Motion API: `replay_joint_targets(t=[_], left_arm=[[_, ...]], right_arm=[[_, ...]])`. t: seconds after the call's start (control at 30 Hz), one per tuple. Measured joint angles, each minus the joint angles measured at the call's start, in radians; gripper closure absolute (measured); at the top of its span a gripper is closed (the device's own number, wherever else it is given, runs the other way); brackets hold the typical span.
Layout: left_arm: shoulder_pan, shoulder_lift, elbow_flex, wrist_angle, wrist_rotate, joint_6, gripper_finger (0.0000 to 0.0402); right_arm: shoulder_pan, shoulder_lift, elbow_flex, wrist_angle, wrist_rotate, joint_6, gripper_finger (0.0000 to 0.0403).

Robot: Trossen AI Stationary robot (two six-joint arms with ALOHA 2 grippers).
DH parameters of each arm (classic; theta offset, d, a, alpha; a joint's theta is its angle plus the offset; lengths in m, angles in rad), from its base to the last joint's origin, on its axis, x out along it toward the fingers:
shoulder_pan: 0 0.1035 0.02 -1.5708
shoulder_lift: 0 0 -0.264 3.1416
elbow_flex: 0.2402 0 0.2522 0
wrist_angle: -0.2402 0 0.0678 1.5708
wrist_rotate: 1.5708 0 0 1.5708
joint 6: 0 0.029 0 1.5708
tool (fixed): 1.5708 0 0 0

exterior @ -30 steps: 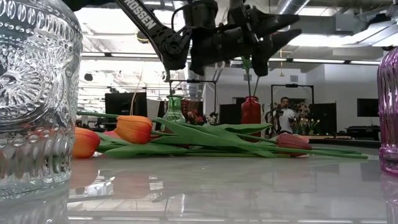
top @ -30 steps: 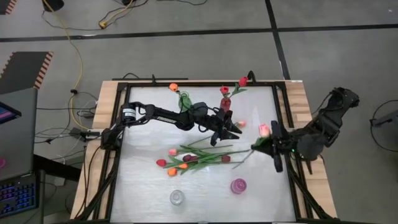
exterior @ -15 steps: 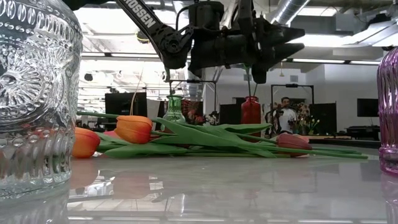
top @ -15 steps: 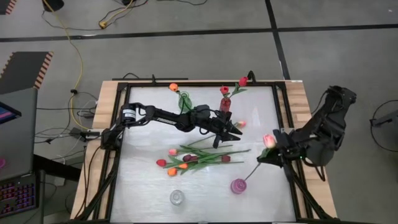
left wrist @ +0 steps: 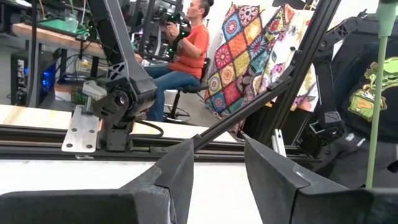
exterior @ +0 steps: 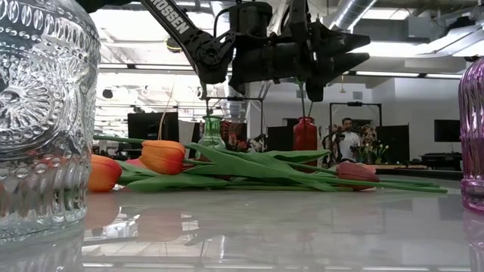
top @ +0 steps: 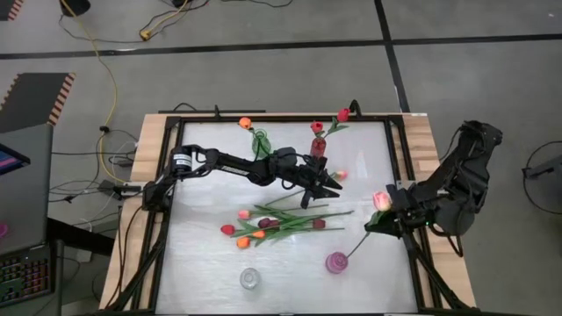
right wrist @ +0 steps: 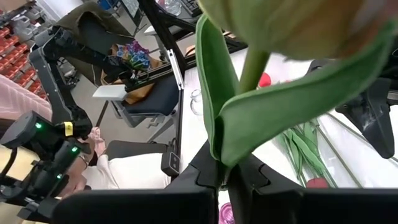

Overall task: Sort flowers into vase by color
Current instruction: Put the pink flower into the purple vase

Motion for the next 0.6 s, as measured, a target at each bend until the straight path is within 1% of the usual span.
replay_joint_targets(t=[0.3, 0.43, 0.6], left_arm=[[0.000, 0.000, 0.000, 0.000, 0.000, 0.000, 0.0272], [0.000, 0.000, 0.000, 0.000, 0.000, 0.000, 0.0272], [-0.001, 0.000, 0.000, 0.000, 0.000, 0.000, 0.0272]], right_arm=[[0.000, 0.000, 0.000, -0.001, -0.002, 0.000, 0.0363], [-0.001, -0.001, 0.000, -0.006, -0.028, -0.006, 0.0363], [-0.001, -0.001, 0.000, -0.009, -0.029, -0.009, 0.0363]])
